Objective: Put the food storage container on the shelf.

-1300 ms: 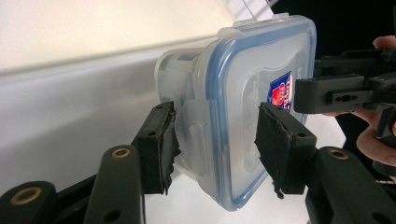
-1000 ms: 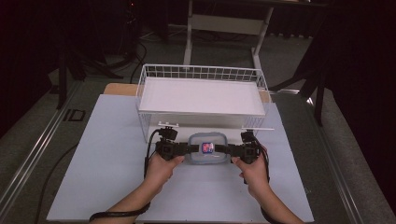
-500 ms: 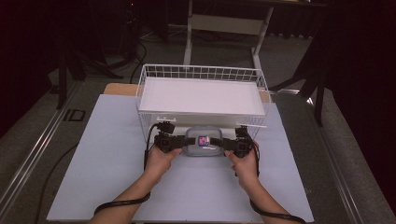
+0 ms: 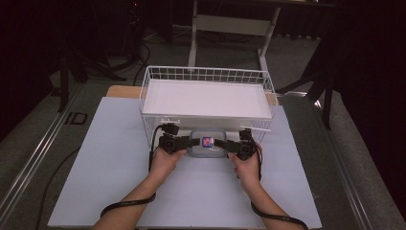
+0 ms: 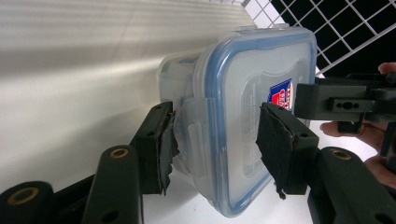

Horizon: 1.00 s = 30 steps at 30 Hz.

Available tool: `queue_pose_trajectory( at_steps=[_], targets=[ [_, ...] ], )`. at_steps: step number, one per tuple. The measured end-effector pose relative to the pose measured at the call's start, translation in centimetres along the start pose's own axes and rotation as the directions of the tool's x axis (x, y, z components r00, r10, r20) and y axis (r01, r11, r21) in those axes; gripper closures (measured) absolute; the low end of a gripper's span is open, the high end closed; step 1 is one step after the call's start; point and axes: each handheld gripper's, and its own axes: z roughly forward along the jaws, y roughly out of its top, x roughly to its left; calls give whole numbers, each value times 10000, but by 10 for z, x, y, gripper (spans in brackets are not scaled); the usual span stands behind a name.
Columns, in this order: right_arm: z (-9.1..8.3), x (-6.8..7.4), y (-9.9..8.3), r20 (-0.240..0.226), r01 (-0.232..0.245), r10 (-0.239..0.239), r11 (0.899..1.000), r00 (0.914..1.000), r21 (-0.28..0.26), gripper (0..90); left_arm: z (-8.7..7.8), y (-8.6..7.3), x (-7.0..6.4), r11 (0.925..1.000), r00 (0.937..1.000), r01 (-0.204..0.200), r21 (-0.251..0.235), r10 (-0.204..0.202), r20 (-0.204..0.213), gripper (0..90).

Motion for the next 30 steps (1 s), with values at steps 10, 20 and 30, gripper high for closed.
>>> queue_pose_trajectory(
  at_steps=[10, 20, 30],
  targets=[
    [1, -5, 1, -86, 185, -187, 9996, 9998, -228, 372, 4, 0, 4, 9973, 9983, -576, -453, 581, 103, 471],
    [5, -3, 3, 519, 537, -514, 9976, 9973, -438, 336, 8, -1, 3, 9872, 9916, -1120, -1139, 1035, -782, 460],
    [0, 3, 4, 960, 1363, -1308, 9892, 9867, -535, 347, 3, -3, 4, 9878, 9904, -1148, -1047, 1057, -889, 456]
  ],
)
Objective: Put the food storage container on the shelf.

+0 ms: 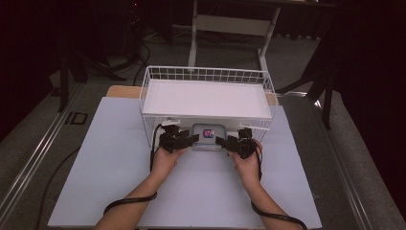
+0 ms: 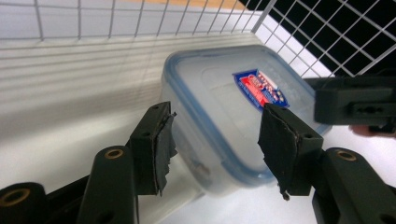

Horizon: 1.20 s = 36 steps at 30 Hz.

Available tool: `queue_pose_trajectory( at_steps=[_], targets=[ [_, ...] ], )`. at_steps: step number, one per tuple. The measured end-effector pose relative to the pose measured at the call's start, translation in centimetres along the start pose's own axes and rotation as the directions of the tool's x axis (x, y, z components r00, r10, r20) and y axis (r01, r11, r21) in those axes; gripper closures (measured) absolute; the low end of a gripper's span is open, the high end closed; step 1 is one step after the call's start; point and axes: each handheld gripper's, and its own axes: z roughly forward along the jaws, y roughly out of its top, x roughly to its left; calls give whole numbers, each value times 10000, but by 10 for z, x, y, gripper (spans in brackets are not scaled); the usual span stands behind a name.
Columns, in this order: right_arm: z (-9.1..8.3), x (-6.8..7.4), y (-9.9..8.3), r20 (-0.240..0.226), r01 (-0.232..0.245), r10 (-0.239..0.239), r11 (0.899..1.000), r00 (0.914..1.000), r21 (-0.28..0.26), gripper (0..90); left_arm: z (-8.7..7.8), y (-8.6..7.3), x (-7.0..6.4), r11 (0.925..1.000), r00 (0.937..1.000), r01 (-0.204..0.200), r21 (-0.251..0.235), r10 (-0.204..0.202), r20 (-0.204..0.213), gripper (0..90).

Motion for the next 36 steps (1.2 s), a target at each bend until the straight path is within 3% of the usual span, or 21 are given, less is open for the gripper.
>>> queue_pose_trajectory(
  at_steps=[4, 5, 8, 15, 16, 18, 24, 27, 28, 29, 32, 34, 35, 36],
  targets=[
    [-7, 3, -1, -42, 173, -174, 9998, 9998, -49, 350, -10, -2, 0, 10000, 9999, -79, 23, 80, -150, 456],
    [-10, 4, -1, 132, 573, -571, 9983, 9983, -129, 350, -12, -2, -1, 10000, 10000, 18, 48, -18, -32, 455],
    [-15, 5, -2, 172, 615, -612, 9979, 9980, -212, 350, -21, -7, -2, 9998, 9998, -172, -35, 172, -117, 455],
    [-29, 17, -2, -101, 942, -945, 9951, 9955, -309, 376, -43, -27, -9, 9989, 9979, -455, 70, 451, 456, 456],
    [-31, 21, -3, -130, 1055, -1059, 9941, 9943, -240, 376, -50, -29, -14, 9969, 9960, -766, 158, 757, 481, 456],
    [-33, 24, -4, -104, 1136, -1139, 9933, 9934, -232, 375, -54, -29, -15, 9961, 9944, -873, 144, 863, 614, 455],
    [-41, 39, -12, 125, 1774, -1772, 9839, 9841, -195, 374, -78, -31, -20, 9963, 9910, -840, -153, 852, 1030, 426],
    [-42, 42, -14, 61, 1729, -1728, 9847, 9849, -195, 375, -87, -36, -18, 9966, 9869, -728, -379, 775, 1412, 425],
    [-43, 46, -17, 196, 1787, -1785, 9838, 9837, -109, 439, -89, -39, -18, 9970, 9866, -698, -348, 742, 1453, 395],
    [-43, 48, -18, 234, 1943, -1941, 9809, 9807, -70, 439, -91, -42, -17, 9973, 9868, -676, -299, 713, 1453, 374],
    [-41, 51, -22, 296, 2062, -2062, 9785, 9781, 10, 443, -95, -49, -16, 9981, 9795, -577, -195, 604, 1924, 323],
    [-38, 54, -26, 363, 2167, -2167, 9762, 9756, 30, 489, -96, -53, -17, 9959, 9696, -872, -247, 906, 2272, 251],
    [-37, 55, -27, 298, 2177, -2176, 9760, 9756, -9, 501, -96, -54, -19, 9941, 9683, -1056, -229, 1081, 2253, 232],
    [-35, 56, -30, 199, 2256, -2257, 9742, 9740, 65, 556, -96, -56, -21, 9919, 9680, -1258, -156, 1262, 2170, 155]
  ],
)
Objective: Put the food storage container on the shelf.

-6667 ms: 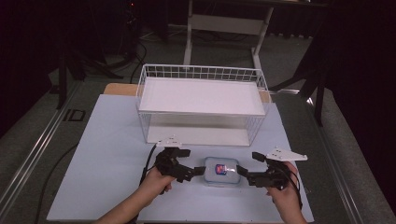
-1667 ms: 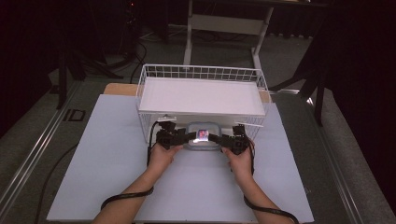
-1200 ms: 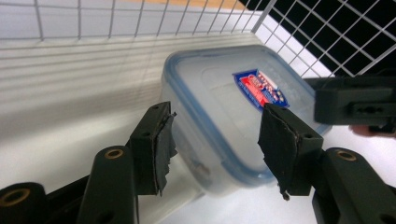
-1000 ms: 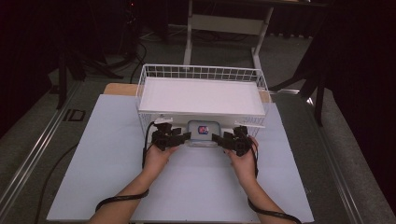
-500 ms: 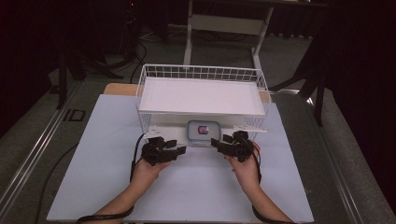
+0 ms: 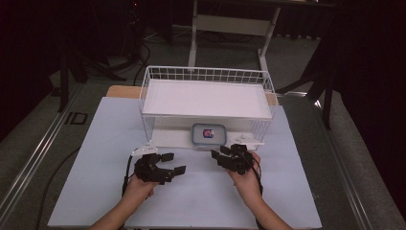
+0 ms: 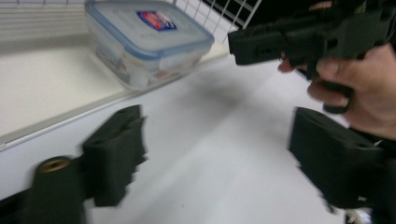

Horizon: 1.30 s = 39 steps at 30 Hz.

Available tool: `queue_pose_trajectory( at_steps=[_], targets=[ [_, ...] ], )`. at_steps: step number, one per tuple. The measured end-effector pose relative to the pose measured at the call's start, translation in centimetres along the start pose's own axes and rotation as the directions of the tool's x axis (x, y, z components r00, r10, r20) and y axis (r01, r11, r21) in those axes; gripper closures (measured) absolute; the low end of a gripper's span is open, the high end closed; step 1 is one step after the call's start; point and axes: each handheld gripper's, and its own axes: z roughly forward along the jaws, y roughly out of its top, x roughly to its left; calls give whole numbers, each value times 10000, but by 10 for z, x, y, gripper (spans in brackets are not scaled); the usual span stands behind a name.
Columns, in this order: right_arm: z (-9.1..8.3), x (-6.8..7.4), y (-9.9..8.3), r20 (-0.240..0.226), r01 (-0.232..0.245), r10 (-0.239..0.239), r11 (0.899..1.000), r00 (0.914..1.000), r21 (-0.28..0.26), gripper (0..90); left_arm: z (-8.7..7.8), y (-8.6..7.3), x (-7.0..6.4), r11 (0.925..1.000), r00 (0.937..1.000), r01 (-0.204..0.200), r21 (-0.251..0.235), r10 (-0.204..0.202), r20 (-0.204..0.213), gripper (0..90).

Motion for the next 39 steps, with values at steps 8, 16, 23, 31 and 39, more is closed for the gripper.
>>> queue_pose_trajectory(
  at_steps=[8, 16, 23, 31, 39],
  targets=[
    [8, 1, -7, -243, -20, 29, 9992, 9997, 389, 770, 8, -12, -5, 9984, 9985, -486, 296, 493, -247, 17],
    [18, 0, -9, -119, 241, -233, 9970, 9997, 734, 898, 9, -17, -10, 9922, 9933, -1072, 642, 1097, -367, 16],
    [31, -1, -5, 90, 495, -504, 9954, 9987, 823, 899, 5, -17, -10, 9914, 9907, -1219, 481, 1245, -549, 5],
    [43, -6, 1, 276, 417, -440, 9961, 9987, 784, 899, 8, -19, -14, 9856, 9849, -1594, 563, 1627, -590, 5],
    [48, -9, 5, 360, 390, -419, 9962, 9985, 774, 899, 7, -21, -11, 9873, 9865, -1479, 587, 1515, -625, 5]
  ],
)
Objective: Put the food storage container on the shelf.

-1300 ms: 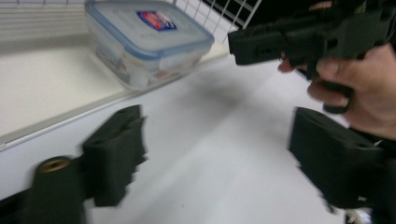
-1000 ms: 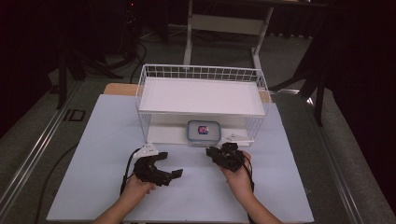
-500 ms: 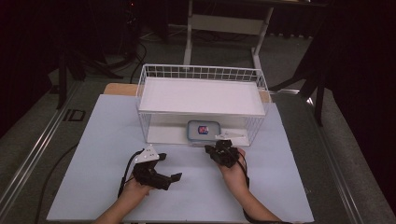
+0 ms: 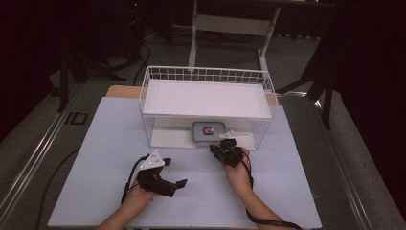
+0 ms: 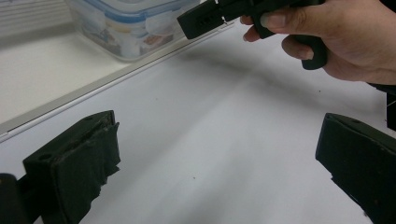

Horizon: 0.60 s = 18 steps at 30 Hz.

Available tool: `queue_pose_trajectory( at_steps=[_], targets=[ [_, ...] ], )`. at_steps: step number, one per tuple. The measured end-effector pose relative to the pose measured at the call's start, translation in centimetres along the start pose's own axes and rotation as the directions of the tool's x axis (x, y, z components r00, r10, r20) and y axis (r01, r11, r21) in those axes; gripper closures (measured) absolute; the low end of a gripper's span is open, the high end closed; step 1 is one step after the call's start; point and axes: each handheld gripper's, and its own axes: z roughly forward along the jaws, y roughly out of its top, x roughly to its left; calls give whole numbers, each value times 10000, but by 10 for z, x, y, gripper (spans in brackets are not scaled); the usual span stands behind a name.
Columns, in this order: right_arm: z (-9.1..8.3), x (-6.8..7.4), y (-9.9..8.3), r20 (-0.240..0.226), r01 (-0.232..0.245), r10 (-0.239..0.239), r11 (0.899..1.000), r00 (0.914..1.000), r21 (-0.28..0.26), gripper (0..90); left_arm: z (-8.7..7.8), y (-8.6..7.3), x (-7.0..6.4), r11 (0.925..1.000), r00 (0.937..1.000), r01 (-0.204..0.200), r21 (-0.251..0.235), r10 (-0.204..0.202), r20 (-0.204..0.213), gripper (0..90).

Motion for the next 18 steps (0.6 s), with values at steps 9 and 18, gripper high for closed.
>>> queue_pose_trajectory(
  at_steps=[9, 18],
  targets=[
    [11, 3, 6, -35, 39, -39, 10000, 10000, -13, 899, -2, -1, 3, 9999, 10000, 39, -149, -40, -63, 6],
    [23, 5, 15, 94, 110, -109, 9999, 9999, -88, 899, -4, -1, 4, 9997, 10000, 75, -229, -76, -45, 6]
  ],
)
